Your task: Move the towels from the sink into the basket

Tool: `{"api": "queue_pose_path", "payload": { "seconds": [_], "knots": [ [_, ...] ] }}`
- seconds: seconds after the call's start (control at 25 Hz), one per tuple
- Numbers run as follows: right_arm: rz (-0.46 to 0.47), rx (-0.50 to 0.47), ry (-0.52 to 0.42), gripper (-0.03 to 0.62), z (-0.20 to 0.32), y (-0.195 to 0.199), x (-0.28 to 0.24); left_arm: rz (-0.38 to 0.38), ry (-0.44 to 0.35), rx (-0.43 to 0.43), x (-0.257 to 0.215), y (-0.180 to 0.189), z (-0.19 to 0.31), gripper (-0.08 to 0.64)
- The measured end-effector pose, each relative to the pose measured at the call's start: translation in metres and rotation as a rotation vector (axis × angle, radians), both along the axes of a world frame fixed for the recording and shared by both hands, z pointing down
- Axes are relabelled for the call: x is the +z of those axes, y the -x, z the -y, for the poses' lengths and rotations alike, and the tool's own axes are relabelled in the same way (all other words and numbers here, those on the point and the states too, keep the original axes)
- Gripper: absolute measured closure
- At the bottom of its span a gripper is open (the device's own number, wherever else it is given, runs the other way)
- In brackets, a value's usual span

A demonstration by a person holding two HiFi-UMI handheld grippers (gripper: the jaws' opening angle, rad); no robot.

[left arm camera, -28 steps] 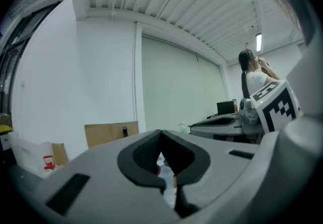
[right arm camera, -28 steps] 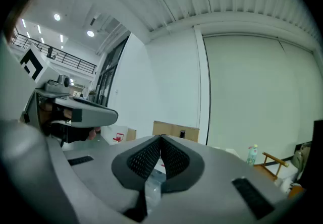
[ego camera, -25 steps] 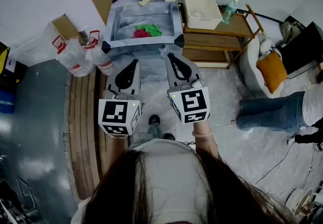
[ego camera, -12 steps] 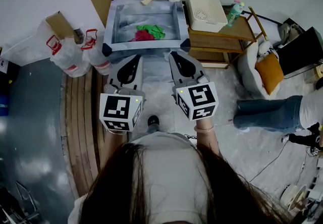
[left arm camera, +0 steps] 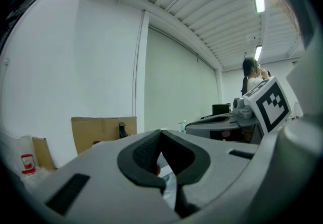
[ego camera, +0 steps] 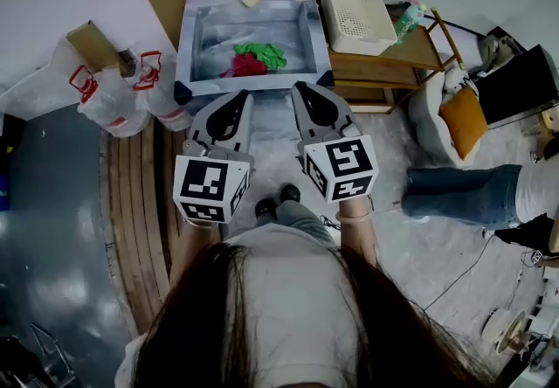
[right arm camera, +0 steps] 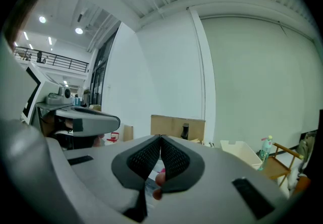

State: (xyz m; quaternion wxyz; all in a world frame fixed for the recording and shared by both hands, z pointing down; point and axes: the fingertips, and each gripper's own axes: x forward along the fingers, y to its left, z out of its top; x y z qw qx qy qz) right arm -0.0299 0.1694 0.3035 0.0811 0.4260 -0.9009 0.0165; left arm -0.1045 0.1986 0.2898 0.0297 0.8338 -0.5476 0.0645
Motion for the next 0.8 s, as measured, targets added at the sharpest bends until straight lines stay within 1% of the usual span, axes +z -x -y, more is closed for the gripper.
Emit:
{"api": "queue_pose_path", "payload": {
  "seconds": [0.28,0.52,0.8],
  "knots": [
    [-0.047,0.003,0.021,0.566,0.038,0.006,0.018,-0.013,0.029,0.006,0.014,0.002,0.035,0.552],
    [-0.077,-0.019,0.056,0.565,0.075,0.014,0.037,-0.018,0.044,-0.015,0.021,0.010,0.072,0.552],
    [-0.151,-0.064,0.109,0.563,0.124,0.021,0.064,-0.023,0.070,-0.048,0.033,0.016,0.122,0.552]
  ]
}}
